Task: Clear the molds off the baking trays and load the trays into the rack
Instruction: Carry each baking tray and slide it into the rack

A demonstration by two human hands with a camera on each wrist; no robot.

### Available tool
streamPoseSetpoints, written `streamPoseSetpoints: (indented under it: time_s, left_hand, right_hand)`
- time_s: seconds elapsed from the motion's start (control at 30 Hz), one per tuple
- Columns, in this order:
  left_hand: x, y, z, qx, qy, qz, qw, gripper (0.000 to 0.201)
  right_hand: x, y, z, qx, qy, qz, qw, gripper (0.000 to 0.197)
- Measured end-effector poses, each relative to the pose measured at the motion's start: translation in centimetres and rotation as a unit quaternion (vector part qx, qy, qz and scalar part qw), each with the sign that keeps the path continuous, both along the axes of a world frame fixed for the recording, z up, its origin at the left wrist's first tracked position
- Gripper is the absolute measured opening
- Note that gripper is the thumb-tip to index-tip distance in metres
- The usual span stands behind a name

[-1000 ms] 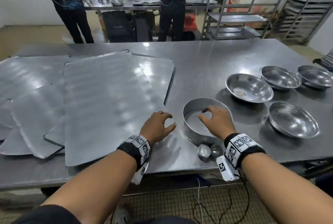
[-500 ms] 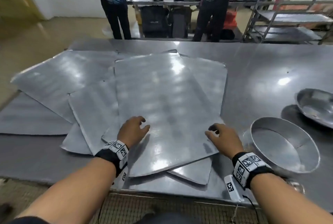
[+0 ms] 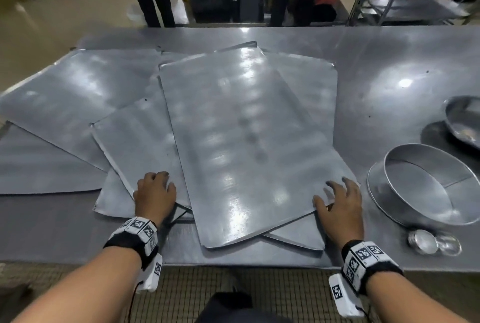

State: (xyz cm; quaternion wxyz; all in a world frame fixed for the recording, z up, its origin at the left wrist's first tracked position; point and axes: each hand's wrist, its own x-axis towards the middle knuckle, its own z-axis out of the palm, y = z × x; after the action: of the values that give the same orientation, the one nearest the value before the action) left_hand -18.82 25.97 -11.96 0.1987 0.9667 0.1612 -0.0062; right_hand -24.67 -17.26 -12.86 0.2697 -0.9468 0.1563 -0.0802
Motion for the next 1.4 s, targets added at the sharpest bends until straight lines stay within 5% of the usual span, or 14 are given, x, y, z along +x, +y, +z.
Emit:
streamPoseSetpoints:
  time_s: [0.2, 0.3, 0.5, 0.67, 1.13, 1.4]
  left_hand:
    - [-3.5, -0.4, -0.1, 0.002, -0.039, -0.085, 0.996, 0.035]
    - [-5.0, 0.0, 0.2, 0.012, -0.025, -0.121, 0.992, 0.047]
    - [-7.0, 0.4, 0.9, 0.073, -0.014, -0.175, 0.982, 0.035]
    - [-9.1, -1.0, 0.8, 0.078, -0.041, -0.158, 0.983, 0.019]
    - [-15.9, -2.5, 0.7, 0.016, -0.034, -0.145, 0.989, 0.040]
    - [-16.5, -2.6, 2.0, -0.052, -0.057, -0.022, 0.997, 0.058]
  right_hand:
    - [-3.0, 1.0, -0.5, -0.034, -0.049, 0.061, 0.996, 0.017]
    - [-5.1, 0.9, -0.8, -0.020, -0.022, 0.119, 0.992, 0.027]
    - [-9.3, 0.2, -1.1, -0.050, 0.013, 0.232, 0.971, 0.030]
    - [-11.3, -0.5, -0.5, -0.028, 0.019, 0.209, 0.977, 0.023]
    - [-15.6, -1.6, 0.7, 0.111, 0.092, 0.121, 0.982, 0.026]
    - [-15.7, -0.1, 0.7, 0.210, 0.089, 0.020, 0.974, 0.076]
